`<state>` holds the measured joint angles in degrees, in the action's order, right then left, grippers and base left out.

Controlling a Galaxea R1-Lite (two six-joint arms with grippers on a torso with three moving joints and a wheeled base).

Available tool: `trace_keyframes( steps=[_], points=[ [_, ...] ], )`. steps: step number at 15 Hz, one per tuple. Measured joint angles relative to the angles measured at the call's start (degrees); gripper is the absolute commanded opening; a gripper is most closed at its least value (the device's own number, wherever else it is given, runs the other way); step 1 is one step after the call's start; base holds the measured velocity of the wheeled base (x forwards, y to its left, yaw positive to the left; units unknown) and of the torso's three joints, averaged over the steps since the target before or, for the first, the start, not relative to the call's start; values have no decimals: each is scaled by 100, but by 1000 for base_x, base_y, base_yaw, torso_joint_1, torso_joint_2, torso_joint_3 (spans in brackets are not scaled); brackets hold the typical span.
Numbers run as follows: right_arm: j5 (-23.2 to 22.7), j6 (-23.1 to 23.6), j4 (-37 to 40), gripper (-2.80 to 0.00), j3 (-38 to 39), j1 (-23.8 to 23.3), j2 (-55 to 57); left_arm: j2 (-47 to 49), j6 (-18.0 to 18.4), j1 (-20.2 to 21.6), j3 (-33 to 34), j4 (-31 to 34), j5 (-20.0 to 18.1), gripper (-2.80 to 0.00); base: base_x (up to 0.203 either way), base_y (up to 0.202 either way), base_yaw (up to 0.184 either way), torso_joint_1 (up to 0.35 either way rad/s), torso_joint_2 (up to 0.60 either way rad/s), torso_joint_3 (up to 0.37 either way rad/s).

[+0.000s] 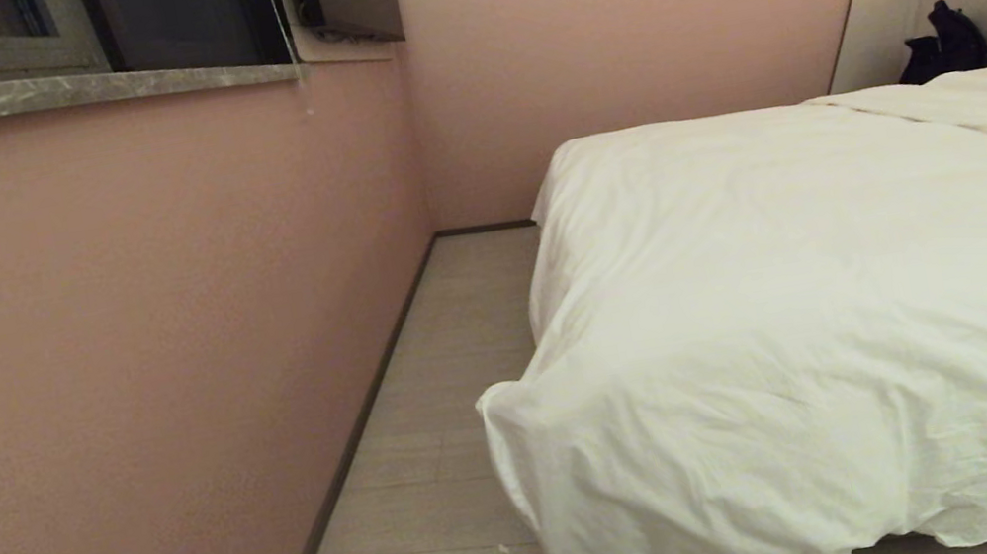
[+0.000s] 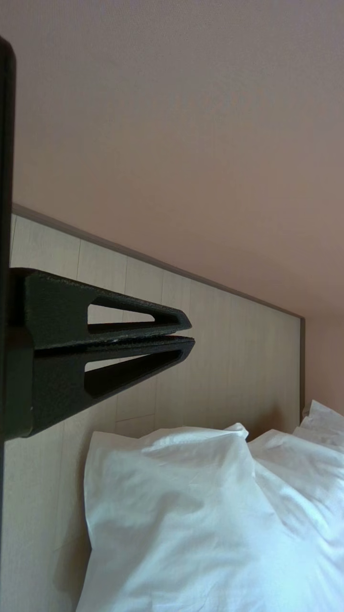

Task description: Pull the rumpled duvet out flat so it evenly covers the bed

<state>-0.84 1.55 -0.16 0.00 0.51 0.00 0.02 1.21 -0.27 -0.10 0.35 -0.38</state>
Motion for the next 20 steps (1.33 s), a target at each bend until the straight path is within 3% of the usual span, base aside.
trace_keyframes(
  steps=[20],
  points=[
    [-1, 6, 1, -280, 0, 0, 0, 0, -9, 0, 0, -2, -3, -280, 0, 0, 0, 0, 0, 0]
  ],
)
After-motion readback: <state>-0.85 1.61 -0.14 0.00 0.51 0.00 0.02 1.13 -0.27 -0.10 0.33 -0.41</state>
